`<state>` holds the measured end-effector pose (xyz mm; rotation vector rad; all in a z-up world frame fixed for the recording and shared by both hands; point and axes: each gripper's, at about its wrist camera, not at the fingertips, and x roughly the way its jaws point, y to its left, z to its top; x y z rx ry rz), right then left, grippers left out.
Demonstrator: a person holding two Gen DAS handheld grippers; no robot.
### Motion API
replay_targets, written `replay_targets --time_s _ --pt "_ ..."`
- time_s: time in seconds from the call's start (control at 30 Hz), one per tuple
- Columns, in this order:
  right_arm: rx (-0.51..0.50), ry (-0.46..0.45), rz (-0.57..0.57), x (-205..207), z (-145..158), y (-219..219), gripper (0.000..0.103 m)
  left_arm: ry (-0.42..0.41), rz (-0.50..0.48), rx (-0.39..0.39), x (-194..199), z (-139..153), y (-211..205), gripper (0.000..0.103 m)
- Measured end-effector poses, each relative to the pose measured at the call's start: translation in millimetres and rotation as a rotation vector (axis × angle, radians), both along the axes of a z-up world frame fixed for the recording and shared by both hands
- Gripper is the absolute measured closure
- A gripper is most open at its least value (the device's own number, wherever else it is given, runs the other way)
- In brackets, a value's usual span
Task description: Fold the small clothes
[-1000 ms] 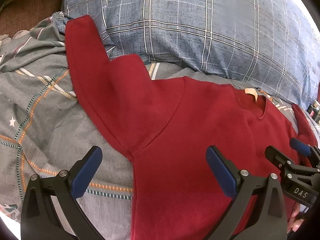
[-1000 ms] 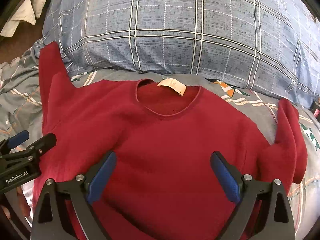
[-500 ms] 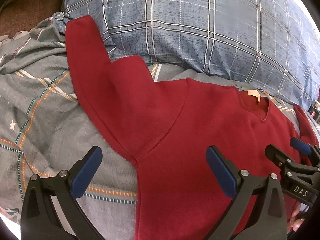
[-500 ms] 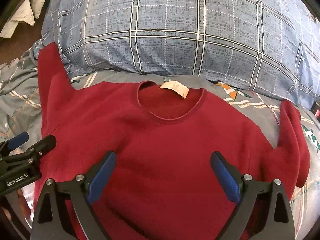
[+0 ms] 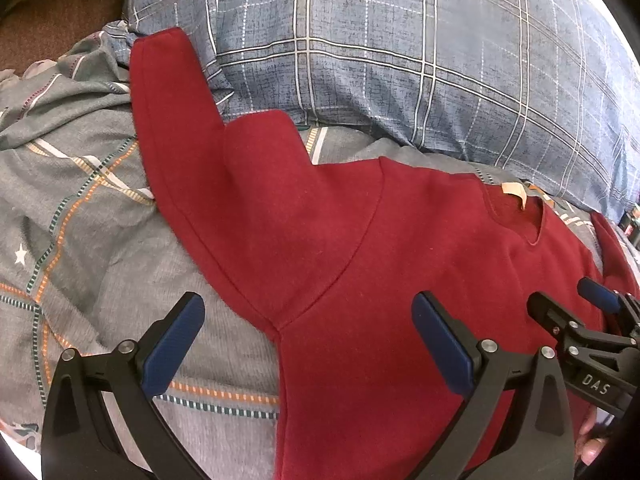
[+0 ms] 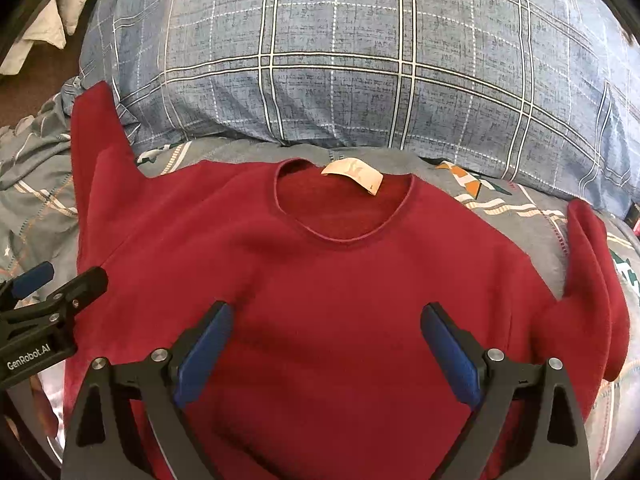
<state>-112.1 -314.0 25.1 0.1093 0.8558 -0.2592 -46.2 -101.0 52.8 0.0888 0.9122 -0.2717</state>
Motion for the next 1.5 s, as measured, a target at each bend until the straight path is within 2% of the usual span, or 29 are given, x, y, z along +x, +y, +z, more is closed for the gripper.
replay_targets --time_s 0.17,0.37,0.47,0.6,0.67,0.83,0.87,0.9,0.97,1.0,1.07,1.17,1.3,1.5 --pt "0.005 0.009 0.004 3 -5 -1 0.007 -0.004 0.020 -0.049 29 22 20 0.000" --pt "0.023 0.006 0.019 2 -8 -3 0.007 -0.110 0.139 -0.025 116 70 69 0.000" --pt "0.034 0.012 0.024 5 -11 -4 0.007 -0.100 0.148 -0.041 154 76 87 0.001" --pt "0.037 0.016 0.032 7 -15 -3 0.007 -0.067 0.189 -0.108 205 75 110 0.008" --pt "0.041 0.013 0.037 8 -15 -4 0.007 -0.075 0.204 -0.114 223 73 116 0.011" --pt "0.052 0.010 0.047 8 -15 -4 0.006 -0.078 0.192 -0.071 251 63 113 0.030" --pt "0.052 0.010 0.048 9 -15 -4 0.006 -0.071 0.196 -0.061 257 61 113 0.044" --pt "0.051 0.011 0.050 9 -15 -4 0.006 -0.057 0.206 -0.045 264 56 113 0.063" --pt "0.047 0.013 0.053 10 -16 -3 0.005 -0.034 0.220 -0.033 274 50 114 0.082" --pt "0.047 0.012 0.054 9 -16 -3 0.005 -0.023 0.219 -0.038 278 46 116 0.085" --pt "0.049 0.010 0.054 10 -16 -3 0.005 -0.022 0.210 -0.041 281 42 118 0.092" --pt "0.048 0.009 0.054 10 -17 -3 0.004 -0.051 0.188 -0.054 273 47 117 0.096" --pt "0.052 0.007 0.053 10 -16 -4 0.004 -0.117 0.102 -0.096 233 71 112 0.097" --pt "0.088 -0.003 0.036 5 -12 -8 0.006 -0.156 -0.030 -0.141 172 105 95 0.097"
